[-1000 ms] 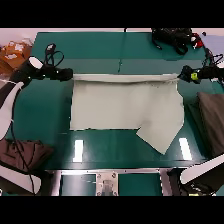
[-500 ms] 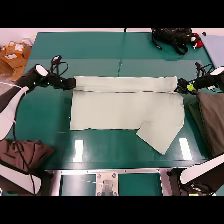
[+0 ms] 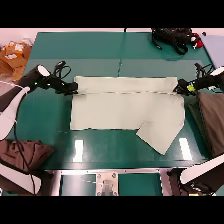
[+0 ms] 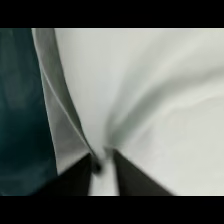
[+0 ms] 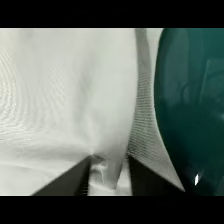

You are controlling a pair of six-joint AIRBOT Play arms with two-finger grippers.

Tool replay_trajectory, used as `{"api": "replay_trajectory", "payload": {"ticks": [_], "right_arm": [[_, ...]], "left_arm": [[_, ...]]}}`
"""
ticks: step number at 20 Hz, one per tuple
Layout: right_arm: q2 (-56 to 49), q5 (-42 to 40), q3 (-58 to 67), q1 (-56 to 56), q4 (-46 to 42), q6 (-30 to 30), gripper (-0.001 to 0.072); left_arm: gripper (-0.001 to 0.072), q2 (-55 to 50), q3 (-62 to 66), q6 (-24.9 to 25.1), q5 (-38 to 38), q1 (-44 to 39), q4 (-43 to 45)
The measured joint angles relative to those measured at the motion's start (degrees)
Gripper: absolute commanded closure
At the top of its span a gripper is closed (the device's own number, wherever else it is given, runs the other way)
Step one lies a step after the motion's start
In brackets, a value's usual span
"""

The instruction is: Fold the shirts.

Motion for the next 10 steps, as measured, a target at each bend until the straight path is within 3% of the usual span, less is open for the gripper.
{"api": "replay_trajectory", "payload": {"ticks": [3,4,5,6,7,8,9,10], "right_arm": [[0.4,5.2,3.3,-0.7,-3.0,1.4,0.0402],[1.0,7.6,4.4,-1.2,-4.5,2.4,0.0534],[1.8,9.7,5.2,-1.7,-5.7,3.5,0.0575],[2.8,11.6,5.5,-2.3,-6.7,4.5,0.0582],[4.2,13.2,5.2,-3.0,-7.5,5.2,0.0661],[5.9,14.5,4.2,-3.7,-7.9,5.8,0.0696],[8.0,15.6,2.3,-4.3,-8.5,6.3,0.0696],[10.6,16.4,-0.5,-5.2,-8.9,6.8,0.0696]], "left_arm": [[0.0129,0.0,2.8,-3.7,-8.2,1.1,2.8],[0.0173,0.0,4.3,-5.2,-12.6,2.0,4.2],[0.0299,0.0,5.7,-6.4,-17.1,2.8,5.0],[0.0348,0.2,6.8,-7.6,-21.7,3.8,5.9],[0.0351,0.8,7.2,-8.5,-25.3,4.5,6.6],[0.0473,1.9,6.9,-9.2,-28.3,5.2,7.1],[0.0686,3.5,5.8,-9.9,-30.1,5.4,7.5],[0.0684,5.9,3.6,-10.2,-31.1,5.5,7.7]]}}
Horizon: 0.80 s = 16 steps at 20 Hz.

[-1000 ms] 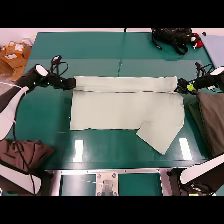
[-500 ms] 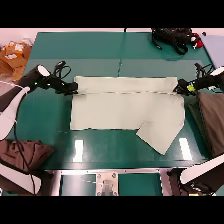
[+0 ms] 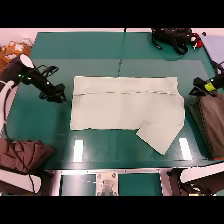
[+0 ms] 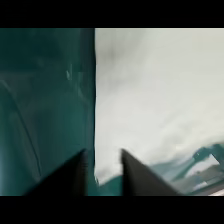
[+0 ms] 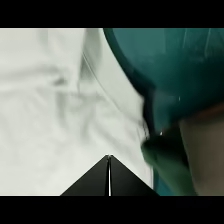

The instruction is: Fold the shirts.

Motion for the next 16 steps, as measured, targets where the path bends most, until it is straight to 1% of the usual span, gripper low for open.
{"api": "replay_trajectory", "payload": {"ticks": [2,5,6,7,8,11,13,16], "right_arm": [[6.0,0.3,-7.3,-2.3,-0.7,0.5,0.0696],[16.7,-0.9,-20.7,-7.0,-1.1,1.2,0.0689],[20.5,-1.9,-25.7,-8.6,-1.2,1.8,0.0553],[23.8,-2.8,-30.1,-10.0,-1.2,2.1,0.0353],[27.0,-3.8,-34.9,-11.0,-1.2,2.7,0.026],[33.3,-6.9,-46.8,-12.3,0.9,4.3,0.026],[35.2,-8.9,-53.6,-11.9,3.2,4.7,0.026],[36.5,-13.6,-61.9,-8.9,6.9,4.6,0.026]], "left_arm": [[0.0685,6.1,-6.4,-0.4,0.2,-0.1,0.3],[0.0683,17.7,-19.0,-0.3,4.6,-0.9,0.5],[0.0664,21.9,-23.6,-0.3,6.6,-1.1,0.3],[0.0318,25.7,-27.9,-0.6,8.8,-1.2,-0.2],[0.0037,29.5,-32.2,-1.2,10.9,-1.2,-1.4],[0.0034,37.3,-43.4,-2.3,16.4,-1.4,-6.5],[0.0034,39.6,-49.2,-2.5,18.9,-1.5,-10.4],[0.0035,41.4,-55.9,-1.6,22.9,-2.0,-17.1]]}}
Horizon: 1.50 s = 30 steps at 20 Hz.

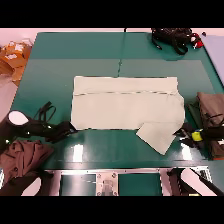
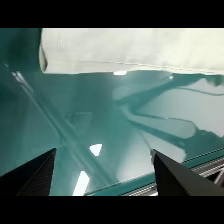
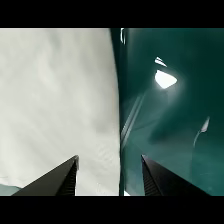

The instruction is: Fold the shirts.

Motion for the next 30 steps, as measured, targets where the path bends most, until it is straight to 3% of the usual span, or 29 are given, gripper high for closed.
{"api": "replay_trajectory", "payload": {"ticks": [5,10,14,17,18,19,20,22,23,28,30], "right_arm": [[0.6,-6.3,-5.9,6.4,6.3,-0.5,0.0299],[0.6,-11.9,-7.2,8.7,10.6,-1.0,0.0296],[0.6,-16.5,-7.4,9.2,12.8,-1.2,0.0295],[0.6,-18.1,-7.4,9.3,13.1,-1.2,0.0295],[0.6,-18.5,-7.4,9.3,13.1,-1.2,0.0294],[0.6,-18.8,-7.4,9.6,13.1,-1.2,0.0294],[0.6,-18.9,-7.4,9.6,13.1,-1.3,0.0294],[0.6,-19.2,-7.4,9.9,13.1,-1.3,0.0293],[0.6,-19.2,-7.4,10.0,13.1,-1.3,0.0294],[0.6,-17.9,-7.4,10.1,13.1,-4.2,0.0299],[0.6,-15.9,-7.4,10.1,12.6,-4.7,0.0435]], "left_arm": [[0.0034,0.8,-4.2,-3.3,11.3,-10.1,-5.1],[0.0035,0.9,-5.0,-14.1,28.1,-23.0,-6.0],[0.0035,-1.6,-5.1,-23.0,36.3,-27.2,-4.0],[0.0037,-5.8,-4.2,-26.3,39.0,-28.3,-4.0],[0.0122,-7.0,-3.7,-27.0,40.2,-28.4,-4.0],[0.0274,-8.1,-3.3,-27.6,42.0,-28.6,-3.8],[0.0354,-8.9,-2.9,-28.1,43.4,-28.5,-3.3],[0.0625,-9.7,-1.7,-28.5,45.7,-28.5,-2.7],[0.0683,-9.9,-1.0,-28.2,46.4,-28.6,-2.8],[0.0684,-10.4,0.5,-26.1,44.1,-28.7,-2.7],[0.0684,-10.5,0.7,-25.6,42.6,-28.7,-1.9]]}}
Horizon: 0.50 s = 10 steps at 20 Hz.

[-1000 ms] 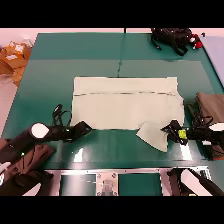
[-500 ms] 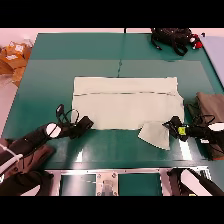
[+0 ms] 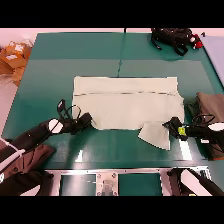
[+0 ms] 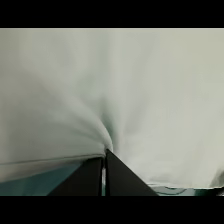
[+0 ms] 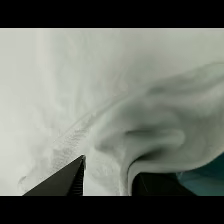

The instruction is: Fold the shirts.

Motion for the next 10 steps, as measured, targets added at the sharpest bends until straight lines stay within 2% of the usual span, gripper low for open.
{"api": "replay_trajectory", "payload": {"ticks": [1,2,7,10], "right_arm": [[0.0,1.8,0.0,0.0,-1.3,-0.2,0.0535],[0.0,2.9,0.0,0.0,-2.6,-0.3,0.0697],[-0.1,8.2,1.6,0.0,-5.6,-0.7,0.0694],[0.6,11.7,3.4,0.0,-7.4,0.0,0.0694]], "left_arm": [[0.0684,0.1,0.1,0.2,-0.7,0.0,0.5],[0.0684,0.2,0.1,0.3,-1.5,0.0,1.2],[0.0685,0.4,0.9,0.6,-6.4,0.0,5.3],[0.0684,0.5,3.5,0.7,-13.2,1.3,10.9]]}}
